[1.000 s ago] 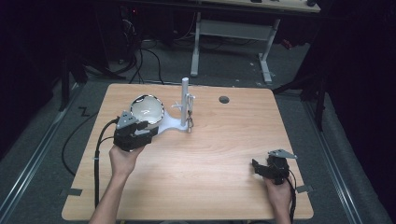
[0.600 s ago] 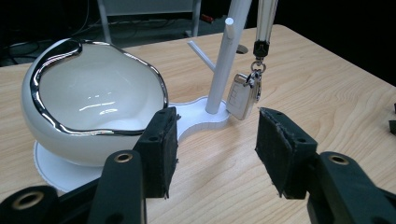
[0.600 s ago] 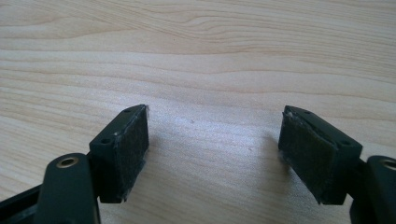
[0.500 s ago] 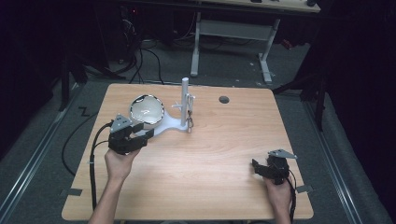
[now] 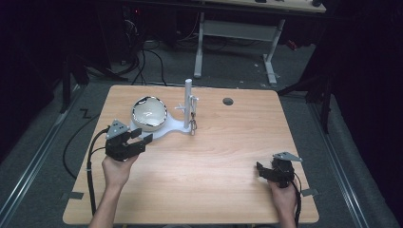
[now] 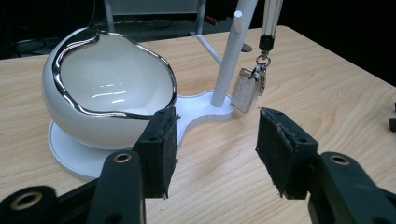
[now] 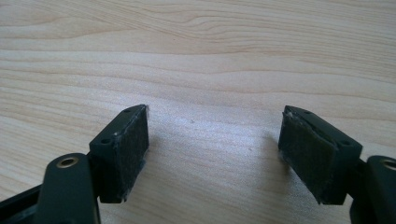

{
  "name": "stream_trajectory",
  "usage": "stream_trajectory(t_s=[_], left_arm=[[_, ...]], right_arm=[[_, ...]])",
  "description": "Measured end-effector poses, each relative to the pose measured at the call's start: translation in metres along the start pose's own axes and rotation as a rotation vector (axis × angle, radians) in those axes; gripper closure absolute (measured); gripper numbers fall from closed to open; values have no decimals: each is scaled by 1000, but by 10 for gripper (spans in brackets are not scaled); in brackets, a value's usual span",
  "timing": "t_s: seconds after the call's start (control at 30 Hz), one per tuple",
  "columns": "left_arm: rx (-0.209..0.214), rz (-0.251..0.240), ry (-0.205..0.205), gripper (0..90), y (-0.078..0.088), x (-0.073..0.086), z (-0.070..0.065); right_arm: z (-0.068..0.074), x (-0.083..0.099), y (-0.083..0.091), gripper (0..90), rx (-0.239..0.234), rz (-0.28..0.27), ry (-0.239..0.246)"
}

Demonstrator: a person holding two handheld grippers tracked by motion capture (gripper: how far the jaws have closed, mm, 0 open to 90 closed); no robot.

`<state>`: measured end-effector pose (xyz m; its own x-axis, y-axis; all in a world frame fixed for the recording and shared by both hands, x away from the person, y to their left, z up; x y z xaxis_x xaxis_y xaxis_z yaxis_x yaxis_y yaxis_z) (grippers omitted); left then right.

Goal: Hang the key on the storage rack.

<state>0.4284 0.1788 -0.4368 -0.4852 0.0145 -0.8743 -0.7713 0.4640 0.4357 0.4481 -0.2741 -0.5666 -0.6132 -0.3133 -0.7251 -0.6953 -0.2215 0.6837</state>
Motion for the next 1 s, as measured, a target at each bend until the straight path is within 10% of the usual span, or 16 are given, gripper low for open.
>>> stream_trajectory(t_s=[1.0], left_arm=[[-6,-3,48,480,17,25,9]], right_arm=[[0,0,0,245,1,0,0]])
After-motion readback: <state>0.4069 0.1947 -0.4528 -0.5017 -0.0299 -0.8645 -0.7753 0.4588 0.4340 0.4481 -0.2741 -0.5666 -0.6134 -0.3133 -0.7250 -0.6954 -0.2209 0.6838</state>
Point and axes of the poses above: each handheld gripper's, and its own axes: y roughly backward along the jaws, x roughly out of its underside, z roughly to its left, the point moved 9 cm from there along -y, roughly forward along the jaws, and after that the axes turned 5 degrees about y, right-handed, at the moved point
